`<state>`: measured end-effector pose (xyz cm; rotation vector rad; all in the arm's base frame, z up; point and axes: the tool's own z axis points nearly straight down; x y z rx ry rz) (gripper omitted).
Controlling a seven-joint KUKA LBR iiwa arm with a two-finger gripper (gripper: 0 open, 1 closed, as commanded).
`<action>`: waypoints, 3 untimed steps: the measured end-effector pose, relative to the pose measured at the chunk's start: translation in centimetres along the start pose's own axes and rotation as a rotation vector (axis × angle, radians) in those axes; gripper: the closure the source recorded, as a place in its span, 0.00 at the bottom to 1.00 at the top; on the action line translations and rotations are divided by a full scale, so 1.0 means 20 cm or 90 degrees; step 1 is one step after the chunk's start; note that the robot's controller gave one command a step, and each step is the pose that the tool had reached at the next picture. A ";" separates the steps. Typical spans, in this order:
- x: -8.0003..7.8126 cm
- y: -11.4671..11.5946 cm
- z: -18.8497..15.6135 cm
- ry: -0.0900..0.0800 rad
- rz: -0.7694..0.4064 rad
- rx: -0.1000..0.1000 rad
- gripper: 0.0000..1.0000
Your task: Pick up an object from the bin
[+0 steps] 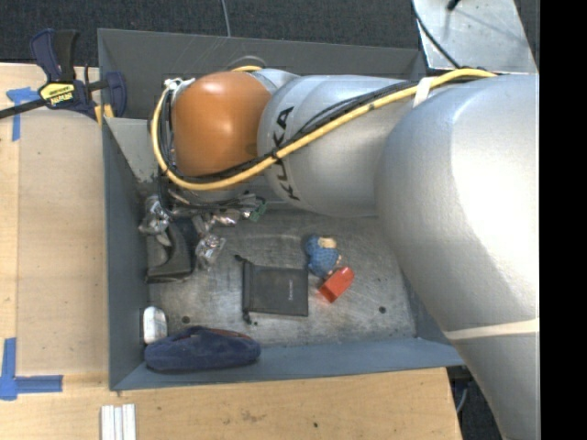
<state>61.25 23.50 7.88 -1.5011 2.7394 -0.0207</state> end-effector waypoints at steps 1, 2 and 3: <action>0.00 0.01 0.00 0.002 -0.004 -0.001 1.00; 0.01 -0.01 -0.03 0.009 -0.005 -0.011 1.00; 0.01 -0.02 -0.55 0.005 -0.002 -0.012 1.00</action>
Offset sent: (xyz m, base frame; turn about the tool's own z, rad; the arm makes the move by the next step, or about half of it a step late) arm 0.0000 0.0000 0.0000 0.0000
